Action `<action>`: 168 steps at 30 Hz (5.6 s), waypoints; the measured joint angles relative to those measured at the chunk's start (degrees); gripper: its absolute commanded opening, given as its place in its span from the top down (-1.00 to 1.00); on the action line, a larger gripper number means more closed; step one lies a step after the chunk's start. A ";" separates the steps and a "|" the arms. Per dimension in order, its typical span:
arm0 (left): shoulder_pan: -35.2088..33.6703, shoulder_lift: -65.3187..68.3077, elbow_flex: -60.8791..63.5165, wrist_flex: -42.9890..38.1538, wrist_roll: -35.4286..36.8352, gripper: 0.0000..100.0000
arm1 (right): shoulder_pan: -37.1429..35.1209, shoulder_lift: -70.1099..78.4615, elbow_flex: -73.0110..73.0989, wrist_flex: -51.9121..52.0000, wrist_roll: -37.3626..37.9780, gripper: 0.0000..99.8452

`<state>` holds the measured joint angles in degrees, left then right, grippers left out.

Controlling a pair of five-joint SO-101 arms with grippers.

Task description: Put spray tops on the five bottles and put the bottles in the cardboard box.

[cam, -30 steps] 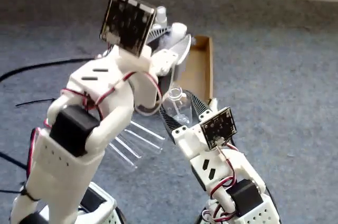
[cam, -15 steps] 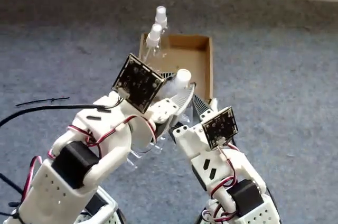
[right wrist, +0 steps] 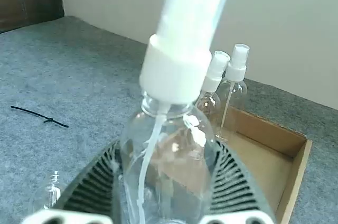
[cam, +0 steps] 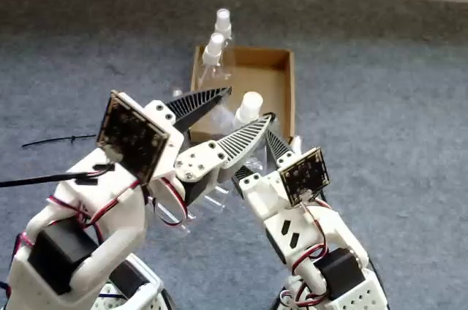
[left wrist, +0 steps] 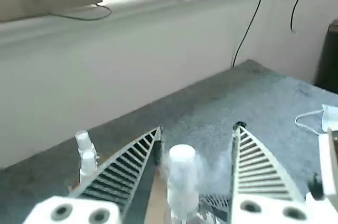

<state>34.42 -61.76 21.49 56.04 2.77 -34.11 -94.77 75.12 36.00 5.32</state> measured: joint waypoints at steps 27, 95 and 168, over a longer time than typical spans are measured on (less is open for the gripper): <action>-6.59 -0.62 12.31 1.32 -7.56 0.70 | 0.35 0.18 0.09 -0.18 -0.09 0.99; -23.38 -27.25 52.48 -16.26 -2.90 0.71 | -11.08 41.76 -35.43 -0.62 -4.22 0.95; -17.32 -27.52 52.48 -15.65 -2.55 0.71 | -9.23 41.58 -29.27 -13.54 -7.74 0.97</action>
<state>17.10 -89.27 73.98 40.40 0.22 -43.34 -53.19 45.85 22.46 -2.42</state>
